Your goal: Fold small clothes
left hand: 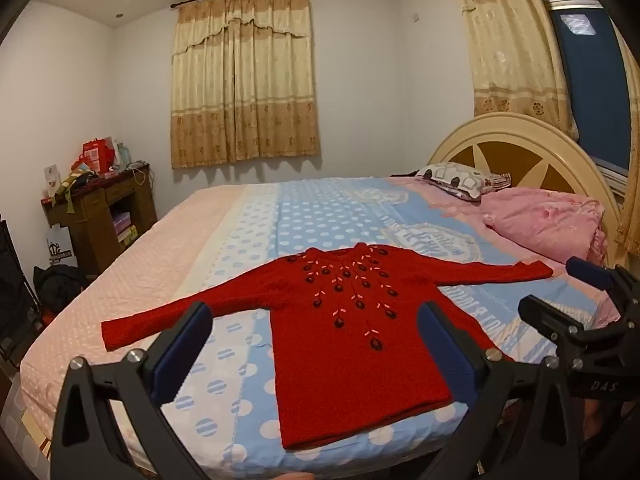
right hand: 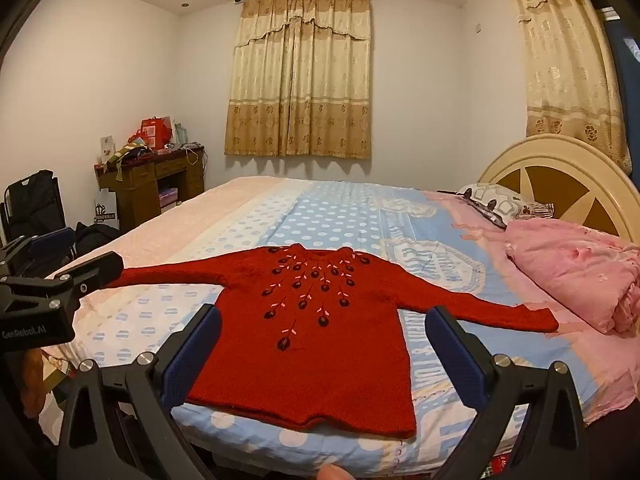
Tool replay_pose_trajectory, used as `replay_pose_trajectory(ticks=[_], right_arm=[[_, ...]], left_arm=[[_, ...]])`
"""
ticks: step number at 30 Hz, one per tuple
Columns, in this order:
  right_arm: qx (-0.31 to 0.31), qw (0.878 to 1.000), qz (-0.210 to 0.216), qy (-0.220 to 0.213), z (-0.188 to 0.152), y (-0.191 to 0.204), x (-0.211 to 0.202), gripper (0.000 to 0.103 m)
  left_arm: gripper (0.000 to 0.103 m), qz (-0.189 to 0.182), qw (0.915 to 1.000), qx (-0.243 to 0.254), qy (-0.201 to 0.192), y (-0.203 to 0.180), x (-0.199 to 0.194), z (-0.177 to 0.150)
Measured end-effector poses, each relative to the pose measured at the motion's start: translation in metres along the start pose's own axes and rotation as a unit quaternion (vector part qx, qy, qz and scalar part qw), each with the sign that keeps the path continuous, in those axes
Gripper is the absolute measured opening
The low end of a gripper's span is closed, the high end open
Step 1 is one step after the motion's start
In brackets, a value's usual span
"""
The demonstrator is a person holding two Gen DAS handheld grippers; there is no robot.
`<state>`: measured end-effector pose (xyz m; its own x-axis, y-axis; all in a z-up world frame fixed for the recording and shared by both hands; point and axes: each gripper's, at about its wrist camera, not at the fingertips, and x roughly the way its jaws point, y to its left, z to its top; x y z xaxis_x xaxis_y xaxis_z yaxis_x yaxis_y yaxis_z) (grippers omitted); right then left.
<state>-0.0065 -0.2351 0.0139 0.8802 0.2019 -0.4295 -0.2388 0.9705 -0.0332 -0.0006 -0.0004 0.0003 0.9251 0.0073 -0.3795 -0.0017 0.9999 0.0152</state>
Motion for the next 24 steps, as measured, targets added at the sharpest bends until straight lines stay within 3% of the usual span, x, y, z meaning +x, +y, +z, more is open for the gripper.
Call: replay_pose_trajectory(ticks=[2, 24], right_arm=[[0.000, 1.000, 0.000, 0.001, 0.000, 0.000, 0.000, 0.102], [-0.007, 1.000, 0.001, 0.008, -0.012, 0.007, 0.009, 0.102]], left_arm=[[0.103, -0.004, 0.9998, -0.005, 0.020, 0.000, 0.002, 0.001], [0.103, 0.001, 1.0000, -0.002, 0.009, 0.004, 0.001, -0.003]])
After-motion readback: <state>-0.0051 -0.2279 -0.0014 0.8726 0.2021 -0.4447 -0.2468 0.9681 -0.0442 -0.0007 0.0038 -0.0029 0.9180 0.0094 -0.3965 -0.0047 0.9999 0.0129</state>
